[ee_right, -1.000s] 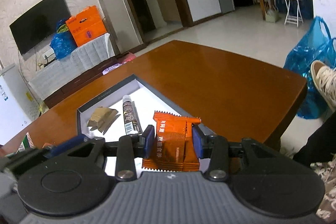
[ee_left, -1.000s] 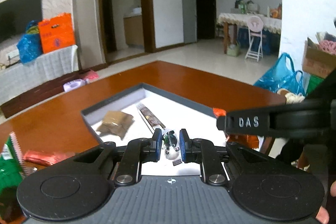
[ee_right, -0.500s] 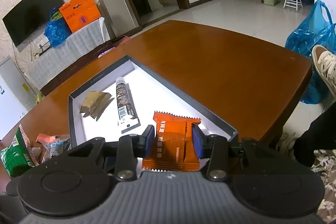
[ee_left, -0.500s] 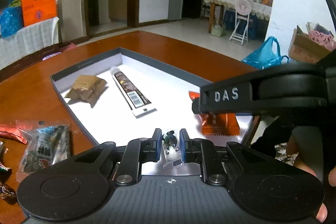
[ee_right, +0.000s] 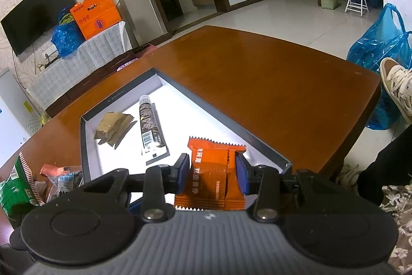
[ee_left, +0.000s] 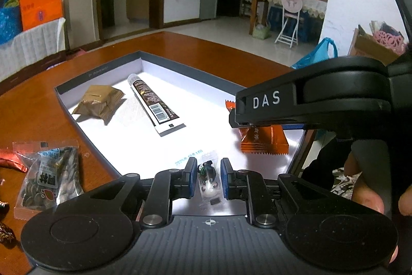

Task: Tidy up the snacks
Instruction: 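Carry the clear packet and orange bar over the white box with both tools, then open both tools to drop the clear packet and orange bar in the box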

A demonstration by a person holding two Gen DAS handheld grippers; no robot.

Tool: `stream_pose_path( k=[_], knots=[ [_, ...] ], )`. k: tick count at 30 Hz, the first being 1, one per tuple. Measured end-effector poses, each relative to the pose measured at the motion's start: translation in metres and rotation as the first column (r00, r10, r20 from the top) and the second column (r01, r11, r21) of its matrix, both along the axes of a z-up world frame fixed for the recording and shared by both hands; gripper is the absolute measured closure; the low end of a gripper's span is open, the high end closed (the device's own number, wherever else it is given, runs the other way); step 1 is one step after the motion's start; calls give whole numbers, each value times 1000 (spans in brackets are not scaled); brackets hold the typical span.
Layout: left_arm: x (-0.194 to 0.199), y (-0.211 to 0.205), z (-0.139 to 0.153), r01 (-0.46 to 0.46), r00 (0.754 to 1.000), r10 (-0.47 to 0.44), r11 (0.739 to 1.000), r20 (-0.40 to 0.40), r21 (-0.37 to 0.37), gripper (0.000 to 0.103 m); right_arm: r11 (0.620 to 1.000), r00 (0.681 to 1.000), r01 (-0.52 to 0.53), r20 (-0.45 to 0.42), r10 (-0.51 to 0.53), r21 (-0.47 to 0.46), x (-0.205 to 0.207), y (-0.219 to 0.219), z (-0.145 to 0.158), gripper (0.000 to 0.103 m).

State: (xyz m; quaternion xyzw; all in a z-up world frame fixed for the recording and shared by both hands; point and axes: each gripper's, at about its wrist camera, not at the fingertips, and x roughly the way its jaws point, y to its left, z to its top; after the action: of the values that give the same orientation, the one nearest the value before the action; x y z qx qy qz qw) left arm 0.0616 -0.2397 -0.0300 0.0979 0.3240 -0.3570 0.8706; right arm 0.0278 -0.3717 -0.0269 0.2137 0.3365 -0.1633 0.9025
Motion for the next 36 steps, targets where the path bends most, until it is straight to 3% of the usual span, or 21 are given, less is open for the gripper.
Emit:
stream_pose_path(
  k=[13,17,24,28,36],
  knots=[
    [-3,0,1,3,1000,-3,1000,-3,-8,79,1000,1000,0,-3,0,-11,2,2,-1,64],
    [-5,1,2,8,1000,-8,1000,5,-9,70,1000,1000,1,-3,-1,-10,2,2,-1,64],
    [-8,1,2,11,1000,-11,1000,14,-11,64,1000,1000,1,-4,-1,-11,2,3,-1,64],
    [-12,3,5,3,999,-2,1000,33,-23,48,1000,1000,3,-3,-3,-10,2,2,-1,63],
    [-7,14,13,-28,999,30,998,26,-57,45,1000,1000,3,-3,-4,-12,3,1,-2,63]
  ],
)
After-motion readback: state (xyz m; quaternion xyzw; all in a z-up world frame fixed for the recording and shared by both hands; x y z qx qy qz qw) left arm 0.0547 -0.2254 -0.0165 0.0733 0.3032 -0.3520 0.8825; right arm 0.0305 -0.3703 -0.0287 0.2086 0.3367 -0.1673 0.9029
